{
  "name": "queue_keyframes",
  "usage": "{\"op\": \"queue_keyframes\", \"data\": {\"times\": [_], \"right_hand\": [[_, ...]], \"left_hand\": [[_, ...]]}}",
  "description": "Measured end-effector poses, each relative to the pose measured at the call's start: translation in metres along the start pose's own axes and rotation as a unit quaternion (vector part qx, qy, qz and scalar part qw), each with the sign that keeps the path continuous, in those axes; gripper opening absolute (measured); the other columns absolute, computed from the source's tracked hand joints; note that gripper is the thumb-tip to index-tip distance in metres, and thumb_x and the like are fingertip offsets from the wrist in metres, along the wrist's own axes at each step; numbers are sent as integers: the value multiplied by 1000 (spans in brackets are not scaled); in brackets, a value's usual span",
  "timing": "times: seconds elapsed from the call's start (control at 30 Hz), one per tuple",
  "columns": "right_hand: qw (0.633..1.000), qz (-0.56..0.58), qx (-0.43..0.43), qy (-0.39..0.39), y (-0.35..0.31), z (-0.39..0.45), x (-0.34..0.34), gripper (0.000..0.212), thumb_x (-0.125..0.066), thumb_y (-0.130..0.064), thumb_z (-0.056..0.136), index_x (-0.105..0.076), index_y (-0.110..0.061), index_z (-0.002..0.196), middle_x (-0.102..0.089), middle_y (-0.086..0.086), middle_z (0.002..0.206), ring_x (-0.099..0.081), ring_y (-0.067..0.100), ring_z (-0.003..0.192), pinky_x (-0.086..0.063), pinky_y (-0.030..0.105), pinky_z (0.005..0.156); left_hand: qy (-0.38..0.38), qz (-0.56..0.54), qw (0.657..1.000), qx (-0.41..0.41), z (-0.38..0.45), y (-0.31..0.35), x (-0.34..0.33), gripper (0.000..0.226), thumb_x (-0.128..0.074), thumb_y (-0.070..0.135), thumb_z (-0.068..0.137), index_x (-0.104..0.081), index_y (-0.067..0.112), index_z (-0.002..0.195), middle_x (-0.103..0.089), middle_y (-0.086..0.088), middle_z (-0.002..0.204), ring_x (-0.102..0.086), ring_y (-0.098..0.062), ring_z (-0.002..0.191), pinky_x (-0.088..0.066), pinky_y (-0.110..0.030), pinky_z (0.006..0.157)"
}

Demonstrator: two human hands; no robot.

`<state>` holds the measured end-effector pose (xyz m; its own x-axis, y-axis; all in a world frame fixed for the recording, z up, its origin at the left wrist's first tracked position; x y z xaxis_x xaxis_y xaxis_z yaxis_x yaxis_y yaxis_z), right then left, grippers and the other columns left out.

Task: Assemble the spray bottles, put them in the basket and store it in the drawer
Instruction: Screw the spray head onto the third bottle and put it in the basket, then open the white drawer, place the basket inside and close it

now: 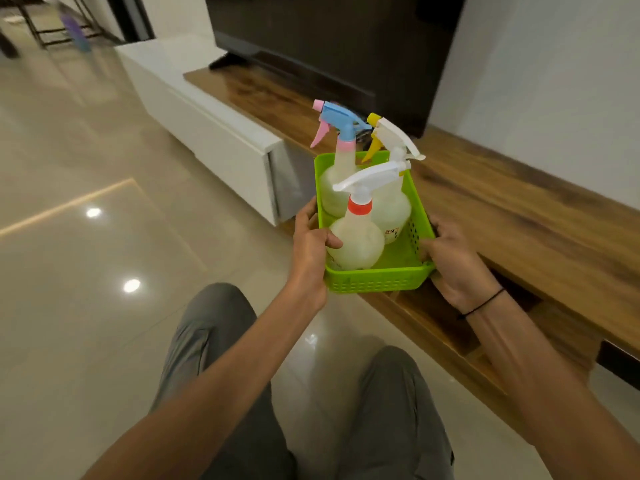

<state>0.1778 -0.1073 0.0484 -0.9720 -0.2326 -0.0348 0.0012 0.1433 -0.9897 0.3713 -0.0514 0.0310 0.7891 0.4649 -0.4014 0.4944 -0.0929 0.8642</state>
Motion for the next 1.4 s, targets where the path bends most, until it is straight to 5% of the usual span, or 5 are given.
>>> {"op": "queue_keyframes", "data": {"times": [0.43, 0.83, 1.0, 1.27, 1.4], "right_hand": [[985, -83, -67, -134, 89, 76, -99, 80, -37, 31, 73, -69, -25, 120, -77, -4, 103, -78, 6, 82, -60, 22, 56], [963, -107, -71, -238, 207, 167, -192, 79, -39, 25, 67, -69, -24, 122, -72, 13, 119, -69, 28, 109, -60, 28, 69], [959, -135, -74, -240, 247, 202, -210, 81, -40, 28, 69, -67, -24, 124, -73, -5, 109, -71, 11, 102, -60, 23, 74], [948, -145, -83, -269, 294, 234, -238, 75, -48, 14, 65, -57, -3, 137, -70, 4, 115, -69, 3, 97, -57, 16, 70], [938, -174, -95, -284, 326, 240, -244, 72, -42, 31, 73, -55, 0, 138, -66, 18, 125, -66, 9, 101, -56, 15, 69]], "left_hand": [[163, -36, 986, -13, 23, -39, 125, 92, -37, -22, 67, -49, 36, 137, -60, 7, 143, -64, -26, 124, -58, -28, 64], [276, -32, 961, -5, 95, -94, 221, 95, -34, -26, 68, -42, 29, 145, -58, 5, 146, -60, -31, 130, -55, -25, 56], [287, -28, 958, -5, 133, -115, 248, 96, -34, -24, 67, -42, 28, 147, -59, 8, 143, -61, -30, 129, -54, -24, 55], [328, -25, 944, 3, 172, -155, 281, 95, -34, -25, 66, -42, 29, 144, -60, 5, 142, -60, -27, 129, -58, -36, 72], [351, -26, 936, 24, 177, -180, 294, 95, -34, -28, 68, -40, 27, 145, -58, 2, 145, -60, -27, 130, -57, -36, 74]]}}
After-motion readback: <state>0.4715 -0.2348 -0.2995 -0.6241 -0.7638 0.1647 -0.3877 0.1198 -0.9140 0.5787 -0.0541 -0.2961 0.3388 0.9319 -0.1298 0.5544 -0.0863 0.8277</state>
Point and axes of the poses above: each hand's wrist, its own z-axis towards the middle knuckle, its own x-axis out of the back of the hand, y = z × x, the point moved 5 cm from there along z, towards the middle knuckle
